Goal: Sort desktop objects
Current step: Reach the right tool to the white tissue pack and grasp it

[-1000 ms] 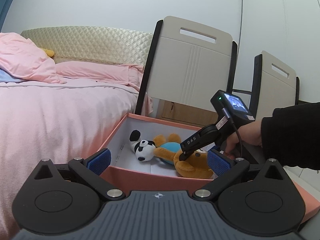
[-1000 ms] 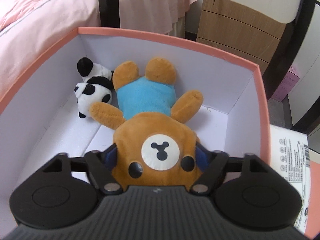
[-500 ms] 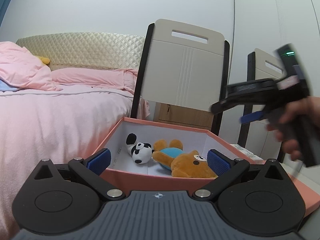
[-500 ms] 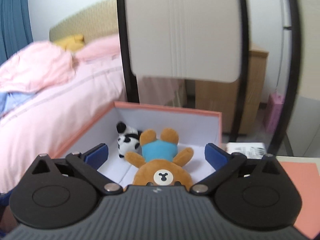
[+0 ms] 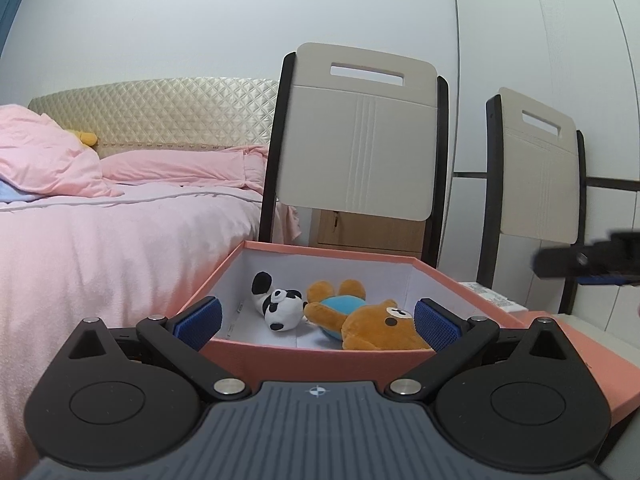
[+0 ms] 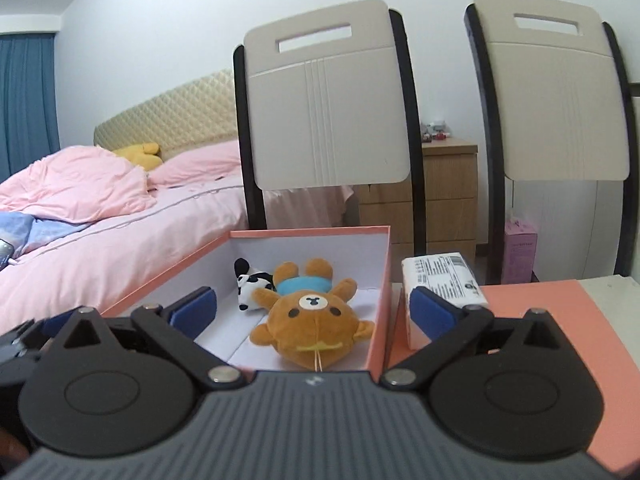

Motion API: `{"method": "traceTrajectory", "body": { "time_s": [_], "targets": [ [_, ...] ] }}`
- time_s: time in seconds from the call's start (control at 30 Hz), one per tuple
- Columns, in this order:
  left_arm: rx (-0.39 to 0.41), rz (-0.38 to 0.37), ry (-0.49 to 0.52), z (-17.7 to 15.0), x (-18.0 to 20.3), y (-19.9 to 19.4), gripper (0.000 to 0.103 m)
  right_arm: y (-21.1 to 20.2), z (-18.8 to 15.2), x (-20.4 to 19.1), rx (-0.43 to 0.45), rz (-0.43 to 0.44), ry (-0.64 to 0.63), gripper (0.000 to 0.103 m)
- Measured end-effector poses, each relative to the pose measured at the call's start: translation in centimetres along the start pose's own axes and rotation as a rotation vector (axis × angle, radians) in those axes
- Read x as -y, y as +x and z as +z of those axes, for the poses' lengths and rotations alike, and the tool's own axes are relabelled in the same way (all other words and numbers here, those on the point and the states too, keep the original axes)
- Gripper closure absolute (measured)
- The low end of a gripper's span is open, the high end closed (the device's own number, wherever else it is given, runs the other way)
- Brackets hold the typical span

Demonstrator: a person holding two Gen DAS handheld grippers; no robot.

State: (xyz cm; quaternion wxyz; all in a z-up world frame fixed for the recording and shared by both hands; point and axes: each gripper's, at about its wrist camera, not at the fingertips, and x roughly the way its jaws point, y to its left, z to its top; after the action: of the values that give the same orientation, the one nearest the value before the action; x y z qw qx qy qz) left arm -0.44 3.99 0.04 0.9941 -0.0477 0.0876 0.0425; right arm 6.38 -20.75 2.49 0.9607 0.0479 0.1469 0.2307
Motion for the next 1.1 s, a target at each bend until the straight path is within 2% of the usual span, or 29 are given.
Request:
{"method": "traceTrajectory", "body": {
  "time_s": [0.17,0.33,0.53,0.73,0.83,0.93,1.1],
  "targets": [
    [0.008,0.002,0.027,-0.2,0.4,-0.1,0.0,-1.9,-1.9,0.7,0.063,-0.039,0.025,0.0],
    [0.021,0.006,0.054,-0.4,0.9,-0.4,0.0,-2.6,-2.4,1.1,0.076,-0.038,0.045,0.0],
    [0.027,-0.01,0.119,-0.8,2.0,-0.7,0.0,-3.2,-2.8,0.7,0.091,-0.05,-0.001,0.0],
    [0.021,-0.01,0.105,-0.8,1.8,-0.6,0.0,-2.9,-3.1,1.2,0.073,-0.063,0.022,0.0],
    [0.018,-0.007,0.097,-0.7,1.7,-0.5,0.0,-2.9,-3.3,1.2,0.097,-0.102,0.013,0.0],
    [0.017,0.003,0.102,-0.7,1.9,-0.6,0.0,-3.5,-3.5,1.1,0.167,-0.123,0.009,0.0],
    [0.014,-0.01,0.112,-0.9,2.3,-0.6,0.0,-3.8,-3.7,1.3,0.166,-0.122,0.031,0.0]
  ]
}}
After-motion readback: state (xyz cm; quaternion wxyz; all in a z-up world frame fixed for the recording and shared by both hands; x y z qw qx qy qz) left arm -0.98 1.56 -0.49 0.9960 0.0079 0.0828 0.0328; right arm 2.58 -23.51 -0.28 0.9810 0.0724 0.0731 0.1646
